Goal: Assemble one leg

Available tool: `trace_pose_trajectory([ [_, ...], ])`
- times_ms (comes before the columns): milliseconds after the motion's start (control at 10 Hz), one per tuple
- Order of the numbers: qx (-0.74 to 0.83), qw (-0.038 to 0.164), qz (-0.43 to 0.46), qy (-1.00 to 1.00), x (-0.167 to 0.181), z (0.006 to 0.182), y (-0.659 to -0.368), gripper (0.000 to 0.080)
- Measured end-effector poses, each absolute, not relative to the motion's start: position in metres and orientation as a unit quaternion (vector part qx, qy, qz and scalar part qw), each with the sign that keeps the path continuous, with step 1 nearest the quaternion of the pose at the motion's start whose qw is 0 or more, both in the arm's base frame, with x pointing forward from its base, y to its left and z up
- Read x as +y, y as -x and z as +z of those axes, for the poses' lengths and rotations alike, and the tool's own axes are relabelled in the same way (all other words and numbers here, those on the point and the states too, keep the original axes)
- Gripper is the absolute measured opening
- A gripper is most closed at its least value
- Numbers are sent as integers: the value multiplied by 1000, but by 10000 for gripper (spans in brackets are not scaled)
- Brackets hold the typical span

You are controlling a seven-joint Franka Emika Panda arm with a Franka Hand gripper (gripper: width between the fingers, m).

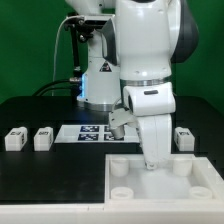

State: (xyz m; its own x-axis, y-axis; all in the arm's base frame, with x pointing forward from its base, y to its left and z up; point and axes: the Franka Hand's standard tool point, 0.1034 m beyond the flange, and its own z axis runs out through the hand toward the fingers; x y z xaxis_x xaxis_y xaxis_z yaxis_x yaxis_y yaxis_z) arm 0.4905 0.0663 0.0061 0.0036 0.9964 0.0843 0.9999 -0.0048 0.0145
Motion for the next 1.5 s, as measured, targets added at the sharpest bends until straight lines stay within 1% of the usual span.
trace_pose_trajectory([
  [300,-699,23,-38,714,66,6,-490,55],
  [400,-698,23,-38,715,66,6,-490,144],
  [600,-698,23,-37,715,65,5,-490,420],
  [700,-697,23,-37,715,65,5,-490,420],
  [800,-697,23,-37,715,65,5,-490,585],
  [900,-697,23,-37,716,64,5,-490,629],
  [1000,-697,23,-37,716,64,5,-490,629],
  [1100,-697,23,-37,716,64,5,-490,646],
  [1500,-697,23,-37,716,64,5,-490,649],
])
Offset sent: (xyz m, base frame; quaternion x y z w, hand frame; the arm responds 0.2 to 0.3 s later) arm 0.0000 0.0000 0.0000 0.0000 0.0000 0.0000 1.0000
